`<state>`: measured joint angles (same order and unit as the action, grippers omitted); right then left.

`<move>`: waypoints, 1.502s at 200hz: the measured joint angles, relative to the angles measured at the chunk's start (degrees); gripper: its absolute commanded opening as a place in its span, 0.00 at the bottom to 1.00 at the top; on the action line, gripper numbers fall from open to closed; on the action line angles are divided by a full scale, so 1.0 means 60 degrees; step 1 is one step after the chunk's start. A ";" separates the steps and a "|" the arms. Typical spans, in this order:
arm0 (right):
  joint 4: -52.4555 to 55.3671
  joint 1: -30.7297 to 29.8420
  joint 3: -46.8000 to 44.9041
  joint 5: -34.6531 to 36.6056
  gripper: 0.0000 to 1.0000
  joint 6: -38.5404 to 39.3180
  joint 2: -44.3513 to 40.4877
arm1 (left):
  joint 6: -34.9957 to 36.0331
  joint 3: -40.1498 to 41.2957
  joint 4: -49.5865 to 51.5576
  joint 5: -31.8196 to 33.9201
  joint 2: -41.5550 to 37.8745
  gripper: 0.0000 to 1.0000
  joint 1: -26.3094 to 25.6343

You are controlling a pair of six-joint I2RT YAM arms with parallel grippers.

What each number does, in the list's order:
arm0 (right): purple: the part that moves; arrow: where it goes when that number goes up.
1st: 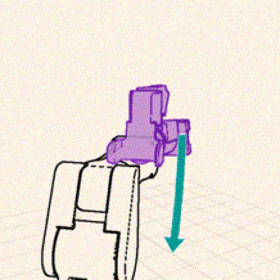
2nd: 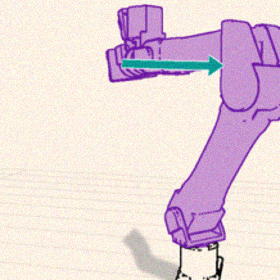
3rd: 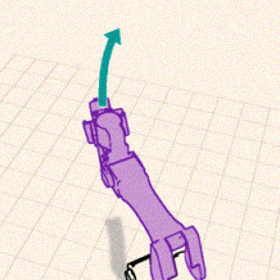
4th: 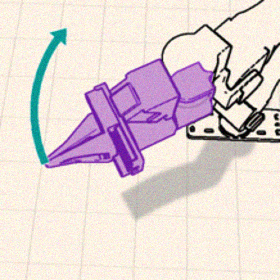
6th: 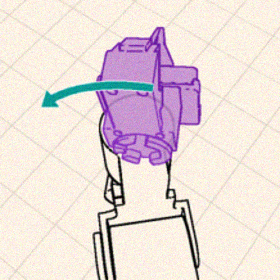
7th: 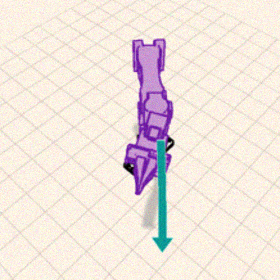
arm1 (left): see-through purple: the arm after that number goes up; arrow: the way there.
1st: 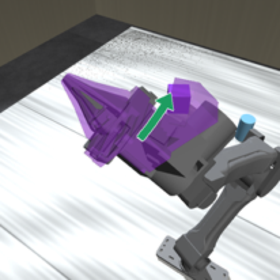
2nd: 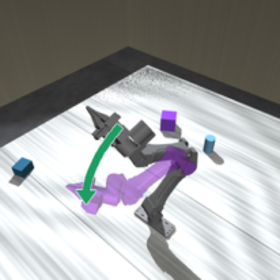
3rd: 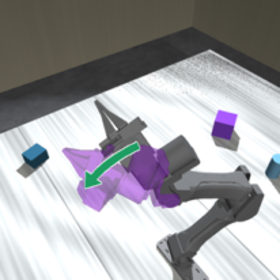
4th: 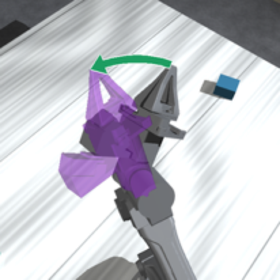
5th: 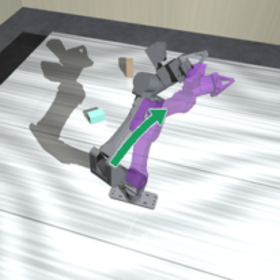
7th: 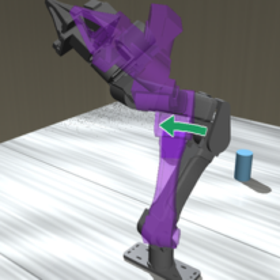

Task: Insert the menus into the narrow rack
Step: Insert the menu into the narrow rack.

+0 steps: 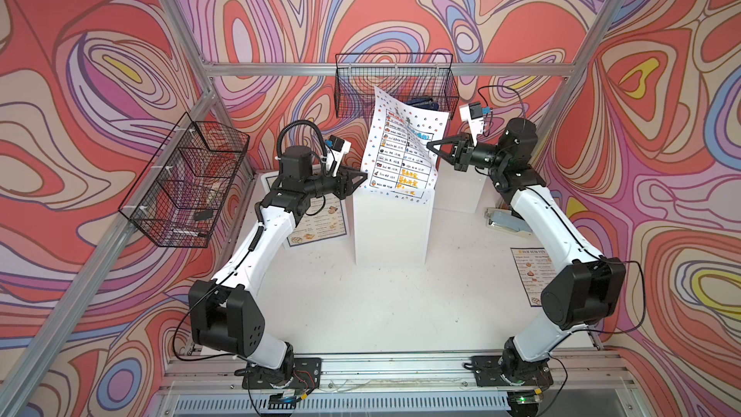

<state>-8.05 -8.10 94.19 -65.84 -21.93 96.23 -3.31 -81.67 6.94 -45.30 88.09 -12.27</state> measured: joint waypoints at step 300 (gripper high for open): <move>-0.0619 0.0142 0.0656 0.0058 0.00 -0.0725 0.0441 | -0.0681 0.2018 -0.1574 0.0754 -0.1308 0.00 -0.0131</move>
<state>-11.77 -7.25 98.13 -65.49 -26.28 98.87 -7.40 -69.56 -2.50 -40.77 80.25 -13.06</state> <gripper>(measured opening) 0.041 0.047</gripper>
